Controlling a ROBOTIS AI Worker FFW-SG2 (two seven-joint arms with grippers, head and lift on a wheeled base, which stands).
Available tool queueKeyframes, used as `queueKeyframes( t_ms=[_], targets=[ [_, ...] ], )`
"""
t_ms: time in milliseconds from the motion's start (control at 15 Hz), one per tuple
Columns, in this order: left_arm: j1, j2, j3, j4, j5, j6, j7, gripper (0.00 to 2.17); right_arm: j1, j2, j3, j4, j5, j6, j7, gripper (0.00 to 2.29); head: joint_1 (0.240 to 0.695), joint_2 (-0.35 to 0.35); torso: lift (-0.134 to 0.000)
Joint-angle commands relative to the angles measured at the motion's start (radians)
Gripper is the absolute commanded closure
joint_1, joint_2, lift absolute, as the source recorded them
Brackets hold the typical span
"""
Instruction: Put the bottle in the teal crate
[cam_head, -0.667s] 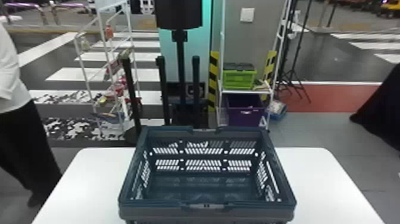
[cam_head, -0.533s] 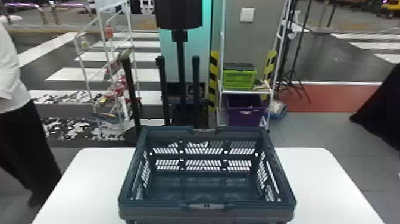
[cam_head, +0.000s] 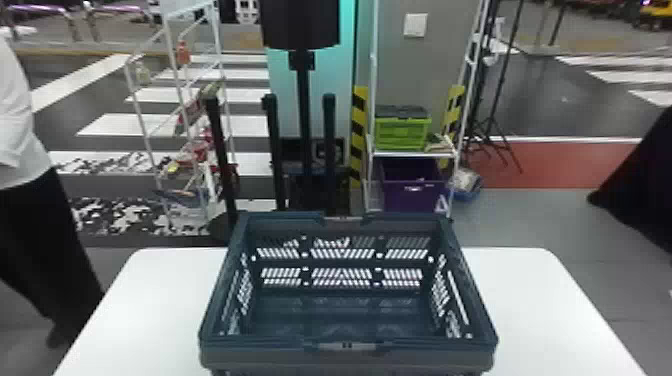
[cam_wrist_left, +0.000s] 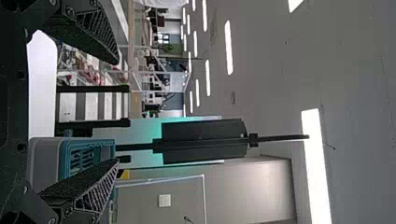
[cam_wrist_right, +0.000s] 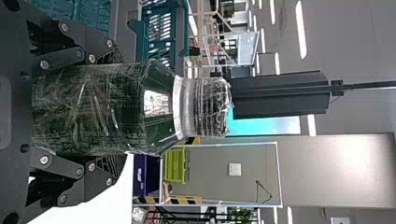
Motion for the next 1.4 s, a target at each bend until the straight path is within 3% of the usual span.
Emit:
queueKeyframes(
  t_ms=[0, 267, 400, 733, 1000, 1333],
  targets=[
    [0.0, 0.0, 0.0, 0.0, 0.0, -0.002, 0.0, 0.14, 0.0, 0.001, -0.003, -0.012, 0.0, 0.0, 0.002, 1.9, 0.499, 0.0, 0.0],
    [-0.001, 0.0, 0.0, 0.002, 0.0, -0.002, 0.0, 0.14, -0.028, 0.001, -0.014, -0.081, 0.0, 0.018, 0.01, 1.9, 0.499, 0.0, 0.0],
    [-0.001, 0.0, 0.0, 0.005, 0.0, -0.002, 0.0, 0.14, -0.06, 0.001, -0.015, -0.147, 0.0, 0.12, 0.01, 1.9, 0.499, 0.0, 0.0],
    [0.0, 0.0, 0.0, 0.003, 0.0, -0.002, 0.009, 0.14, -0.253, -0.014, -0.008, -0.289, 0.0, 0.561, -0.009, 1.9, 0.499, 0.0, 0.0],
    [0.003, 0.0, 0.0, 0.0, 0.0, -0.005, 0.012, 0.14, -0.482, -0.034, 0.045, -0.317, -0.017, 0.945, -0.053, 1.9, 0.499, 0.0, 0.0],
    [0.005, 0.0, 0.0, 0.0, 0.0, -0.005, 0.014, 0.14, -0.818, -0.002, 0.178, -0.257, -0.023, 1.307, -0.079, 1.9, 0.499, 0.0, 0.0]
  ],
)
